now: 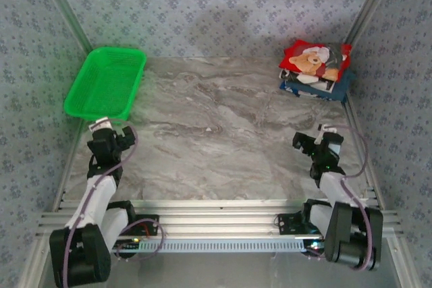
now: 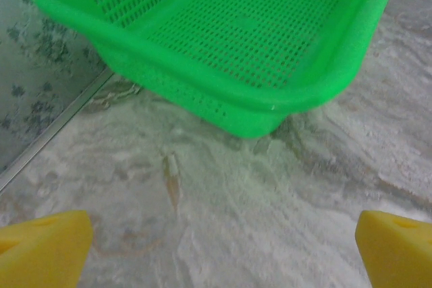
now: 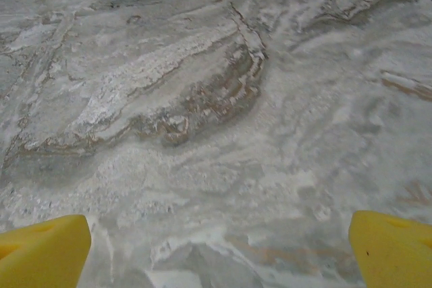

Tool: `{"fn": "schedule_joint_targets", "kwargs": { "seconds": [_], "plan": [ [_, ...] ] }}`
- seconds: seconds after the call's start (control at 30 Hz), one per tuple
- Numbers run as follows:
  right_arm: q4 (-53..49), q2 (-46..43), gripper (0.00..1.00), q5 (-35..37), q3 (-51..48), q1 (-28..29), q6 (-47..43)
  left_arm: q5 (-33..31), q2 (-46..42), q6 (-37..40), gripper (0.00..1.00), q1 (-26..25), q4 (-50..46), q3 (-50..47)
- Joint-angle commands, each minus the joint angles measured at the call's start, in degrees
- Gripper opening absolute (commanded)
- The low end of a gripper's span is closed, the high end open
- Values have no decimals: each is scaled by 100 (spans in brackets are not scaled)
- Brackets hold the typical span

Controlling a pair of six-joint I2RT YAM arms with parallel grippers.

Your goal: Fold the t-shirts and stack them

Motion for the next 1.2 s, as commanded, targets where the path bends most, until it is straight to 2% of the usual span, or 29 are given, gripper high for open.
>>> {"fn": "schedule_joint_targets", "kwargs": {
  "seconds": [0.0, 0.1, 0.23, 0.4, 0.47, 0.5, 0.53, 0.57, 0.63, 0.67, 1.17],
  "plan": [
    [1929, 662, 100, 56, 50, 60, -204, 217, 504, 241, 100, 98, 1520, -155],
    [2535, 1265, 100, -4, 202, 24, -180, 360, 1175, 209, 100, 118, 2289, -218],
    [3012, 1901, 100, -147, 351, 69, -240, 1007, 2026, -49, 100, 80, 3244, -219],
    [2749, 2223, 100, -447, 659, 333, -698, 1288, 2963, 656, 100, -220, 3514, 222],
    [2871, 2473, 100, 119, 691, 616, -835, 1258, 3629, 974, 100, -485, 4352, 144],
    [3374, 2780, 100, 265, 630, 657, -780, 1189, 3700, 1068, 100, -583, 4103, 268],
    [3251, 2810, 100, 368, 733, 725, -833, 1175, 3524, 1051, 100, -582, 3540, 419],
    [2602, 2627, 100, 526, 872, 798, -885, 1106, 3644, 1022, 100, -578, 3982, 341],
    [3115, 2773, 100, 569, 766, 826, -897, 1069, 3575, 919, 100, -530, 3518, 476],
    [2727, 2663, 100, 582, 852, 827, -913, 1079, 3622, 912, 100, -512, 3730, 426],
    [2658, 2695, 100, 582, 917, 945, -1059, 1082, 3616, 903, 100, -501, 3639, 447]
  ]
}}
